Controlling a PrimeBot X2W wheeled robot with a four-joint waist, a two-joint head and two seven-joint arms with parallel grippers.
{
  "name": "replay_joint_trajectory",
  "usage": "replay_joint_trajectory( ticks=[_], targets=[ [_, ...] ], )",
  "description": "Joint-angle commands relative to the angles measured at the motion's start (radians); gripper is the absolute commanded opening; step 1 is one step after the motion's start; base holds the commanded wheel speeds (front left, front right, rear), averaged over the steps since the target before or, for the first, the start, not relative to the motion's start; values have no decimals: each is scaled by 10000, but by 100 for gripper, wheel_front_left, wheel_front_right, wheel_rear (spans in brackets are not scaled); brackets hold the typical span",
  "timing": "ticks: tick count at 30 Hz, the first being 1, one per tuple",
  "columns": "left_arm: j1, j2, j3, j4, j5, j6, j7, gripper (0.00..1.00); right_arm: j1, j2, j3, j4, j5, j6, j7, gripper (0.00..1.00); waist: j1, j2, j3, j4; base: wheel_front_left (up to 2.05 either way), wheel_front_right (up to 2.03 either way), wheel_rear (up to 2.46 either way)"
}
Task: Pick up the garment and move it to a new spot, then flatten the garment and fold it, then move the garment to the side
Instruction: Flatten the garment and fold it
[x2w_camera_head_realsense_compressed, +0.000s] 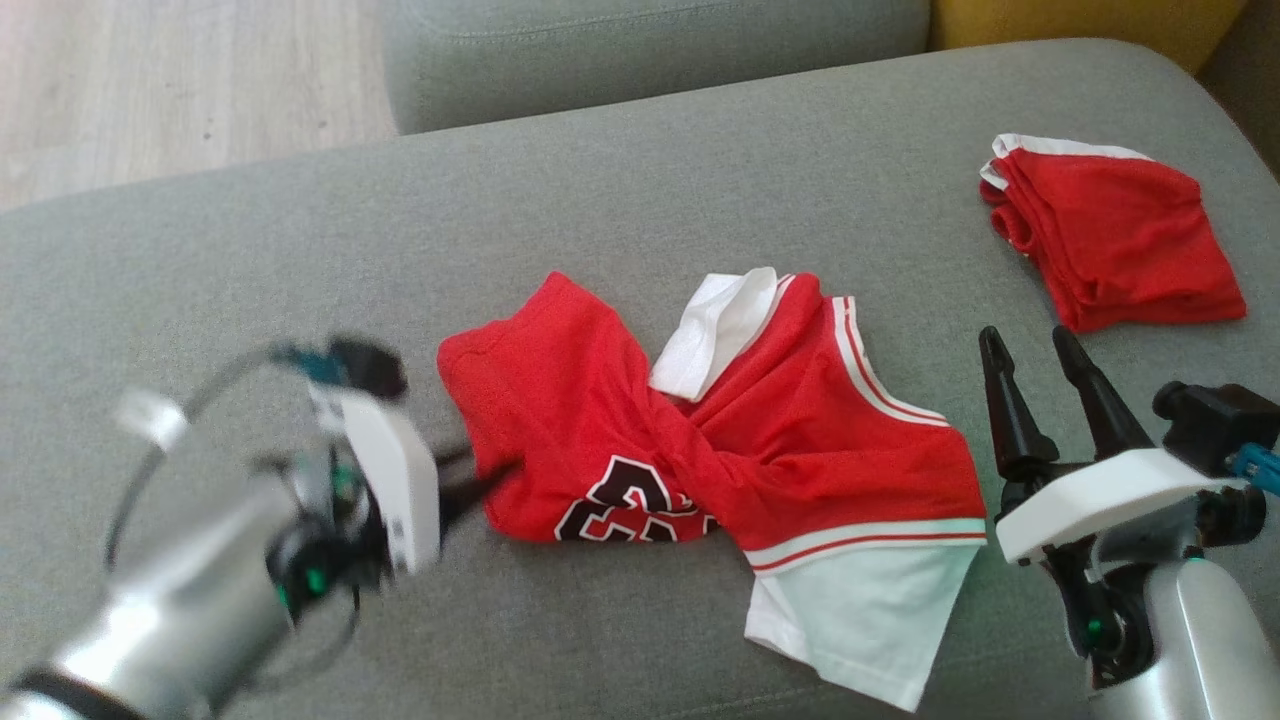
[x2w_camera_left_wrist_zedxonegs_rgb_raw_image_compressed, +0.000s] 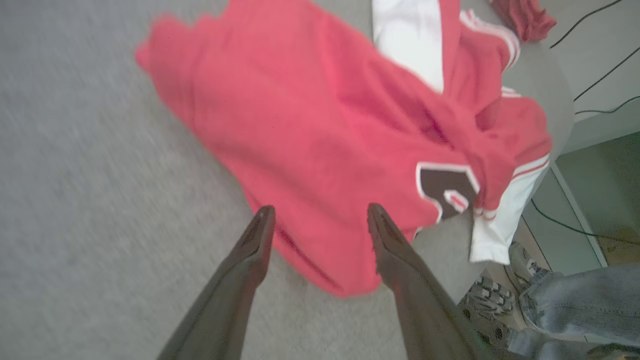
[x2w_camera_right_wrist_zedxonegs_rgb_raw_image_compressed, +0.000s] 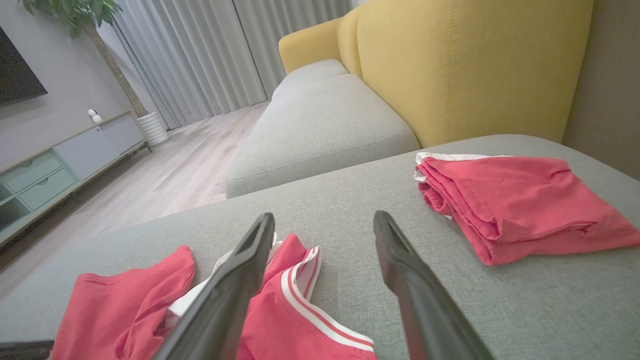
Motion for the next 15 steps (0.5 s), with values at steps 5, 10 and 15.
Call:
replay_joint_trajectory(
  ticks=[5, 10, 15],
  targets=[
    [-2486, 635, 828, -388, 167, -2, 147, 100, -255, -108, 315, -453, -53, 73, 10, 100, 0, 0, 348, -283, 0, 0, 0],
    [-3505, 568, 684, 190, 678, 14, 498, 100, -509, -63, 484, -453, 34, 73, -100, 100, 0, 0, 932, -826, 0, 0, 0],
    [-4230, 311, 312, 1873, 1138, 6, 733, 100, -1139, -34, 890, -313, 259, 73, -401, 100, 0, 0, 1825, -1902, 0, 0, 0]
  ],
)
